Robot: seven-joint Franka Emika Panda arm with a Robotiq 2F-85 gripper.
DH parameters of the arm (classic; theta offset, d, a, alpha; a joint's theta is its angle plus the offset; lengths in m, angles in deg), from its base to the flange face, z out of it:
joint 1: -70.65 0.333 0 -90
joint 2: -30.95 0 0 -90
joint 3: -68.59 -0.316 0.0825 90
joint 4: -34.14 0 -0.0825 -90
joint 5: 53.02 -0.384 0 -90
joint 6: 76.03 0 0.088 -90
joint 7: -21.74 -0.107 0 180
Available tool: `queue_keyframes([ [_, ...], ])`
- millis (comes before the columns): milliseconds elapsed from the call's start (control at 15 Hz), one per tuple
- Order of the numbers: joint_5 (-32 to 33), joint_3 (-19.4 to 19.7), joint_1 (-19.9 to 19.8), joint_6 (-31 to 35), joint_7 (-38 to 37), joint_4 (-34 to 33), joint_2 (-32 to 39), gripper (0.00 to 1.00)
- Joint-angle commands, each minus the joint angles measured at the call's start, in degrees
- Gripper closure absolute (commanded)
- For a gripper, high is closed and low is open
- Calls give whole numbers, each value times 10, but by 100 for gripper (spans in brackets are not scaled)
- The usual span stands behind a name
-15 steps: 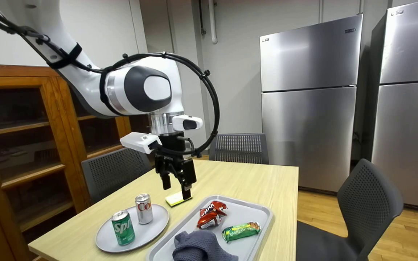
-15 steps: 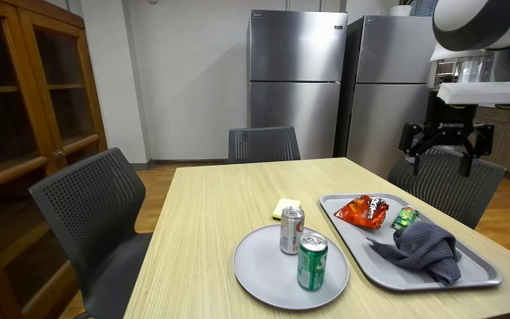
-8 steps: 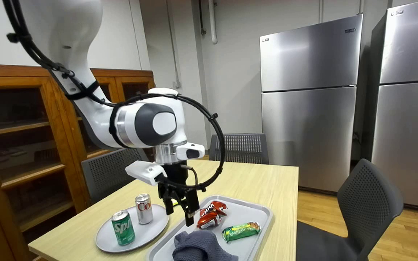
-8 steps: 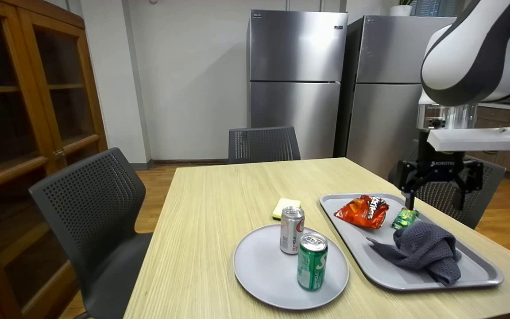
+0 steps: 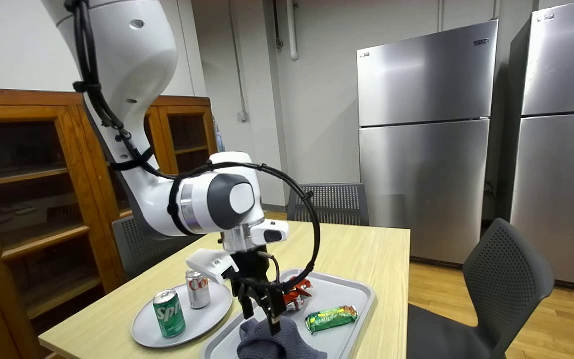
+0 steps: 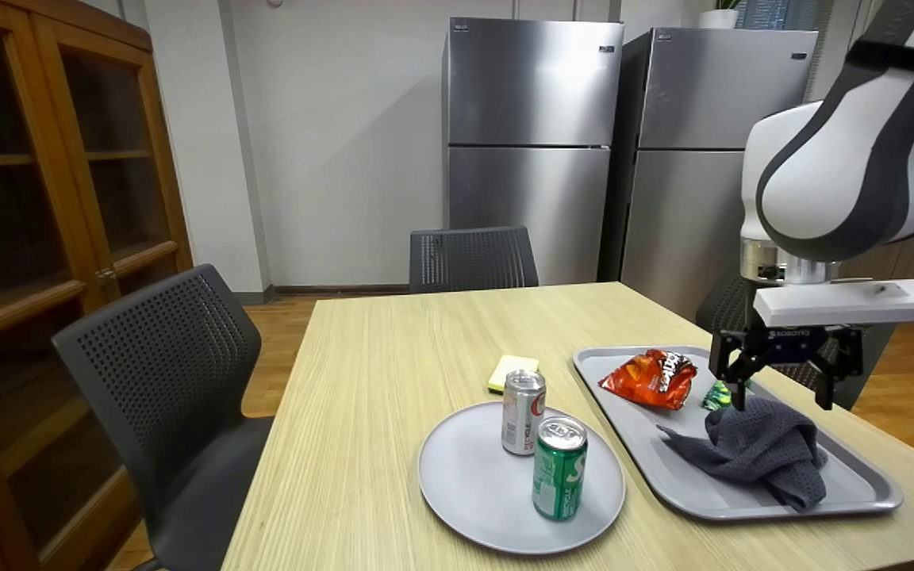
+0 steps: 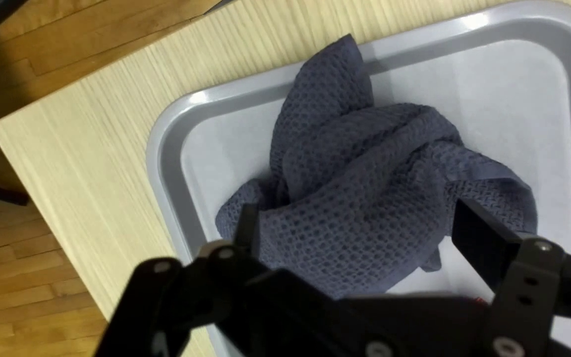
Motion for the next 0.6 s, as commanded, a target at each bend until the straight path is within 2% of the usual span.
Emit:
queue_keyframes([
  [0, 19, 31, 32, 14, -35, -19, 37, 0],
  [533, 6, 76, 91, 60, -35, -43, 111, 0],
])
